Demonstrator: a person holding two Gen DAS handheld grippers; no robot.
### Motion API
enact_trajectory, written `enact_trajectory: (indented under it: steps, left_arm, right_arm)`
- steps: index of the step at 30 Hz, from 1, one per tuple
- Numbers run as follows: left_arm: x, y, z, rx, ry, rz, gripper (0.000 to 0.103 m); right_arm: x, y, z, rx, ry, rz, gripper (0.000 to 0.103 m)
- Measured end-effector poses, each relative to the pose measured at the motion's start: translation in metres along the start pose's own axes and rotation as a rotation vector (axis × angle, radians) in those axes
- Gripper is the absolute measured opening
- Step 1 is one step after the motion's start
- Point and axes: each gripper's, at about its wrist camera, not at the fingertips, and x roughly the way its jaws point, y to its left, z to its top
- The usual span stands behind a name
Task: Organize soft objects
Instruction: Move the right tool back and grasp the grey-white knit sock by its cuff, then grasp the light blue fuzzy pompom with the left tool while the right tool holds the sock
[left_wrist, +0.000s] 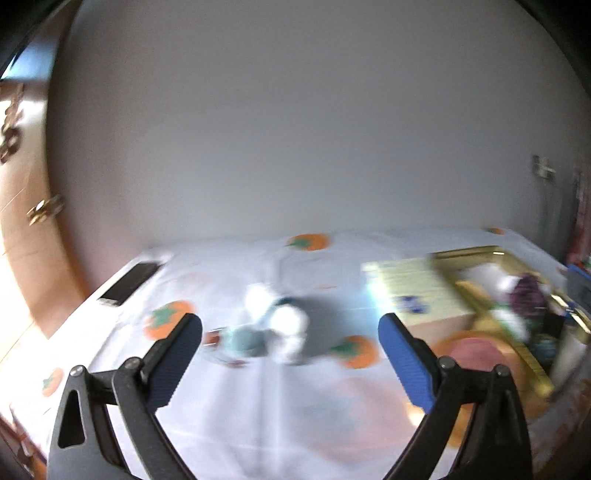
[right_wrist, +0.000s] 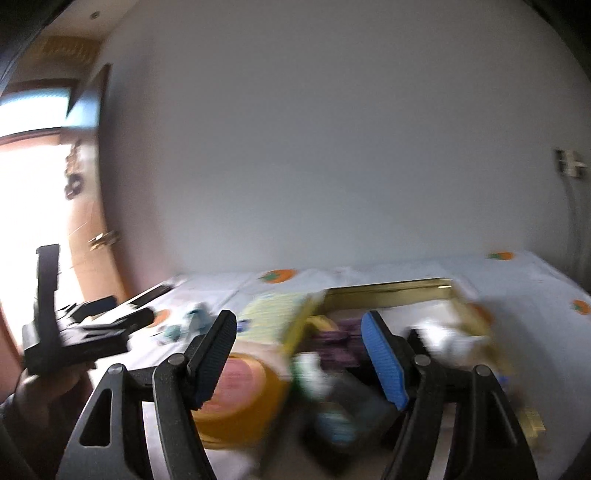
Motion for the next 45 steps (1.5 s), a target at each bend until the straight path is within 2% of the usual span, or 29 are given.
enact_trajectory:
  steps: [4,9,13,17,21,25,33,34,36,39,40,41,45]
  left_arm:
    - [0.016,0.049,-0.003,-0.070,0.028,0.101,0.098]
    - [0.035,0.099,-0.010,-0.161,0.060,0.167,0.098]
    - [0.046,0.119,-0.015,-0.196,0.089,0.167,0.098]
    - [0.058,0.127,-0.012,-0.211,0.117,0.146,0.099]
    - [0.069,0.132,-0.009,-0.215,0.139,0.141,0.100]
    - [0.071,0.142,-0.009,-0.253,0.146,0.136,0.100]
    - [0.070,0.155,-0.013,-0.304,0.148,0.100,0.100]
    - [0.070,0.155,-0.013,-0.301,0.148,0.100,0.100]
    - [0.070,0.152,-0.012,-0.287,0.146,0.101,0.100]
    - [0.069,0.149,-0.011,-0.273,0.142,0.106,0.100]
    - [0.069,0.148,-0.011,-0.269,0.140,0.104,0.100]
    - [0.069,0.147,-0.010,-0.268,0.140,0.106,0.100]
    - [0.069,0.142,-0.009,-0.250,0.142,0.094,0.100]
  right_arm:
    - [0.030,0.044,0.003,-0.028,0.059,0.108,0.072]
    - [0.070,0.104,0.009,-0.082,0.118,0.172,0.072]
    - [0.107,0.142,0.013,-0.115,0.173,0.160,0.072]
    - [0.154,0.164,0.015,-0.129,0.233,0.098,0.072]
    - [0.207,0.160,0.010,-0.061,0.332,0.016,0.072]
    - [0.240,0.158,0.003,-0.036,0.386,-0.051,0.072]
    - [0.275,0.164,-0.008,-0.027,0.473,-0.066,0.072]
    - [0.279,0.162,-0.010,-0.018,0.489,-0.078,0.069]
    - [0.287,0.160,-0.013,-0.005,0.528,-0.063,0.047]
    - [0.290,0.159,-0.015,-0.003,0.549,-0.054,0.043]
    - [0.287,0.160,-0.014,-0.005,0.539,-0.048,0.036]
    - [0.284,0.161,-0.013,-0.008,0.528,-0.045,0.033]
    - [0.266,0.162,-0.007,-0.013,0.448,-0.050,0.030]
